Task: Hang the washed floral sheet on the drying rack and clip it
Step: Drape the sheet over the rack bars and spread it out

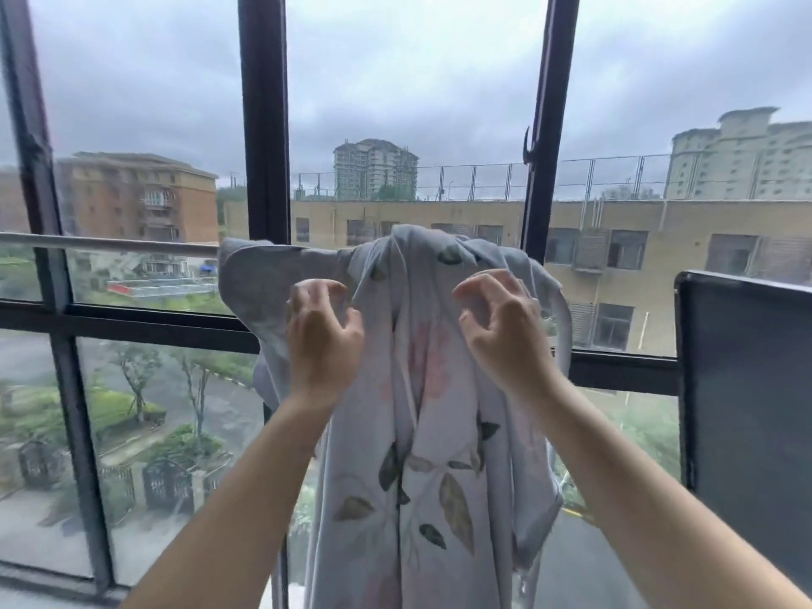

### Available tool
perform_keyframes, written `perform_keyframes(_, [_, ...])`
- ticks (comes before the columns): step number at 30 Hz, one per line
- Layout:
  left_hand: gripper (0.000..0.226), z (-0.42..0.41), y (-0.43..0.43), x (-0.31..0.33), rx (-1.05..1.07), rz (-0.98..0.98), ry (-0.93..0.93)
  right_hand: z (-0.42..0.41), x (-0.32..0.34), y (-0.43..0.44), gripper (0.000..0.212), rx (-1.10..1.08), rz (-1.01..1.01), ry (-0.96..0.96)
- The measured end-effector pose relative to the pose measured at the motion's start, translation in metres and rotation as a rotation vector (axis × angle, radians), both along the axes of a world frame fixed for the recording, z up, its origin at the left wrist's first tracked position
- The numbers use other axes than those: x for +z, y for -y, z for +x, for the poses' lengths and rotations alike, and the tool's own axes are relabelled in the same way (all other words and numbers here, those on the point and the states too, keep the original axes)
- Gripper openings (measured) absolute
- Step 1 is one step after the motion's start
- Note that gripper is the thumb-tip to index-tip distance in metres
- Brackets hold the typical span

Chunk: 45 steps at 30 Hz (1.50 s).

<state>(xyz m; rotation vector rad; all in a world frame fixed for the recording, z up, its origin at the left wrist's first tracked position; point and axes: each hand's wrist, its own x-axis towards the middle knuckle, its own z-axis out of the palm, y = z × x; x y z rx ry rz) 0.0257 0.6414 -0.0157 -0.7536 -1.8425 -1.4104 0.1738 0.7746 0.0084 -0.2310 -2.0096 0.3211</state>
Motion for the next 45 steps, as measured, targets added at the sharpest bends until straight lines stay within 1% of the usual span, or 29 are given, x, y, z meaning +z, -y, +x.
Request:
perform_keyframes(3, [0.032, -0.037, 0.004, 0.003, -0.038, 0.015, 0.175, -0.024, 0.015, 0.004, 0.024, -0.155, 0.102, 0.01])
perform_keyframes(5, [0.04, -0.061, 0.008, 0.001, 0.039, 0.02, 0.207, -0.046, 0.026, 0.009, 0.028, -0.244, 0.151, 0.051])
perform_keyframes(8, [0.062, -0.09, 0.021, -0.004, 0.189, 0.086, 0.28, -0.074, 0.041, 0.019, 0.033, -0.278, 0.167, 0.112])
perform_keyframes(10, [0.074, -0.1, 0.031, -0.006, 0.167, 0.185, 0.361, -0.087, 0.048, 0.022, 0.039, -0.275, 0.174, 0.136])
perform_keyframes(12, [0.072, -0.108, 0.038, -0.004, 0.022, 0.311, 0.441, -0.099, 0.054, 0.023, 0.049, -0.301, 0.193, 0.183])
perform_keyframes(13, [0.064, -0.112, 0.04, -0.003, -0.075, 0.354, 0.501, -0.104, 0.058, 0.023, 0.053, -0.321, 0.206, 0.218])
perform_keyframes(14, [0.051, -0.116, 0.04, 0.0, -0.152, 0.331, 0.546, -0.109, 0.062, 0.023, 0.055, -0.345, 0.218, 0.26])
perform_keyframes(15, [0.036, -0.115, 0.041, 0.005, -0.194, 0.251, 0.546, -0.113, 0.067, 0.023, 0.053, -0.368, 0.225, 0.304])
perform_keyframes(16, [0.023, -0.113, 0.041, 0.012, -0.209, 0.185, 0.503, -0.115, 0.07, 0.022, 0.048, -0.392, 0.229, 0.34])
perform_keyframes(17, [0.02, -0.114, 0.039, 0.021, -0.214, 0.172, 0.434, -0.117, 0.074, 0.021, 0.04, -0.411, 0.235, 0.362])
perform_keyframes(19, [0.02, -0.114, 0.035, 0.052, -0.234, 0.227, 0.289, -0.118, 0.079, 0.021, 0.026, -0.426, 0.229, 0.378])
perform_keyframes(21, [0.018, -0.12, 0.027, 0.092, -0.202, 0.241, 0.179, -0.118, 0.084, 0.02, 0.018, -0.414, 0.203, 0.371])
perform_keyframes(22, [0.02, -0.126, 0.021, 0.109, -0.173, 0.227, 0.16, -0.118, 0.086, 0.019, 0.016, -0.401, 0.19, 0.36])
perform_keyframes(24, [0.029, -0.143, 0.009, 0.138, -0.14, 0.128, 0.193, -0.118, 0.089, 0.017, 0.015, -0.367, 0.172, 0.33])
perform_keyframes(25, [0.035, -0.149, 0.003, 0.147, -0.14, 0.007, 0.246, -0.117, 0.09, 0.015, 0.014, -0.354, 0.167, 0.315])
perform_keyframes(26, [0.042, -0.157, -0.003, 0.149, -0.14, -0.169, 0.319, -0.117, 0.09, 0.014, 0.013, -0.341, 0.164, 0.307])
perform_keyframes(27, [0.044, -0.162, -0.006, 0.148, -0.14, -0.398, 0.375, -0.116, 0.088, 0.012, 0.013, -0.33, 0.164, 0.297])
perform_keyframes(28, [0.039, -0.166, -0.006, 0.143, -0.132, -0.632, 0.399, -0.116, 0.086, 0.011, 0.012, -0.316, 0.167, 0.288])
perform_keyframes(29, [0.035, -0.165, -0.004, 0.137, -0.118, -0.818, 0.406, -0.116, 0.085, 0.01, 0.012, -0.3, 0.171, 0.284])
perform_keyframes(30, [0.038, -0.165, -0.005, 0.131, -0.106, -0.913, 0.409, -0.116, 0.083, 0.009, 0.011, -0.283, 0.176, 0.287])
perform_keyframes(31, [0.043, -0.165, -0.006, 0.126, -0.107, -0.933, 0.402, -0.116, 0.081, 0.008, 0.011, -0.271, 0.182, 0.294])
perform_keyframes(32, [0.044, -0.167, -0.009, 0.122, -0.098, -0.91, 0.361, -0.117, 0.08, 0.007, 0.011, -0.268, 0.191, 0.299])
perform_keyframes(35, [0.038, -0.16, -0.012, 0.116, -0.052, -0.864, 0.163, -0.12, 0.078, 0.006, 0.011, -0.275, 0.216, 0.284])
perform_keyframes(37, [0.034, -0.151, -0.012, 0.108, -0.109, -0.805, 0.061, -0.121, 0.076, 0.006, 0.012, -0.28, 0.231, 0.254])
perform_keyframes(39, [0.033, -0.137, -0.008, 0.097, -0.149, -0.735, -0.089, -0.121, 0.074, 0.006, 0.012, -0.282, 0.247, 0.23])
perform_keyframes(42, [0.022, -0.125, -0.005, 0.079, -0.224, -0.495, -0.275, -0.119, 0.071, 0.005, 0.014, -0.274, 0.261, 0.215])
perform_keyframes(43, [0.015, -0.124, -0.005, 0.074, -0.228, -0.408, -0.327, -0.118, 0.071, 0.004, 0.016, -0.27, 0.268, 0.211])
perform_keyframes(45, [0.004, -0.118, -0.004, 0.062, -0.181, -0.296, -0.429, -0.114, 0.068, 0.002, 0.023, -0.263, 0.277, 0.221])
